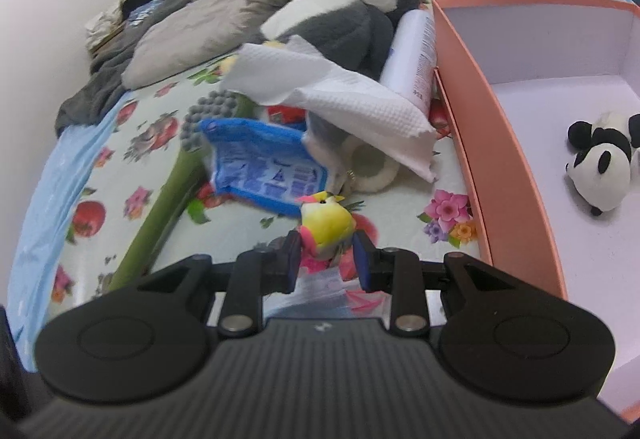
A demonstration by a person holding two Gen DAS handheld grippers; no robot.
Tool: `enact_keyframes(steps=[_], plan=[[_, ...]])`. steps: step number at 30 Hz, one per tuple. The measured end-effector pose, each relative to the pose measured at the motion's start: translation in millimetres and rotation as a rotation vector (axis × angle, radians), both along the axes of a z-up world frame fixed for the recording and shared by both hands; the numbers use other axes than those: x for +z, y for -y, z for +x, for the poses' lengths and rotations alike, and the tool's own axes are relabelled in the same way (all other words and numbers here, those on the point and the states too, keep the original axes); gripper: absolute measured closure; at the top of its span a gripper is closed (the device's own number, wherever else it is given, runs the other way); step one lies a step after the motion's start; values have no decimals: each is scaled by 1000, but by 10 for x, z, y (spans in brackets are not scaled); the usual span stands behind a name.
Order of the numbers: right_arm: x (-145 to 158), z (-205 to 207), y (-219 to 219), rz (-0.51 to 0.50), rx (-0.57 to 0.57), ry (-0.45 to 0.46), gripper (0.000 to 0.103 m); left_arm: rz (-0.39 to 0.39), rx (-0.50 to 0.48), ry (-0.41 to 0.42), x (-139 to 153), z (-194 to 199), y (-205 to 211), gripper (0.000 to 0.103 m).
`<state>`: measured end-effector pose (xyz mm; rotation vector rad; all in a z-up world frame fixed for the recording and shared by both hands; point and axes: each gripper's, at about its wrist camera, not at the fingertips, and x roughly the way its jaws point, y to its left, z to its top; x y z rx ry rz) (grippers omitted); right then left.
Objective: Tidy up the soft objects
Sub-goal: 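Grasp the blue face mask with the left tool while the right tool grasps the yellow bird toy, then lift the blue mask with the left tool while the right tool lifts the yellow bird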
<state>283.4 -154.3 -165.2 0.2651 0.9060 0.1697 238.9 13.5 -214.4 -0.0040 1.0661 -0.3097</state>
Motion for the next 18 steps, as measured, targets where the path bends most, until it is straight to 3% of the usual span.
enact_keyframes(steps=[7,18], plan=[[116,-271,17,-16,24,32,72,5,108,-8,15,-213,-142,88],[263,-580,220,-44,-1,74,72,11,161,7,114,-384,-183,88]])
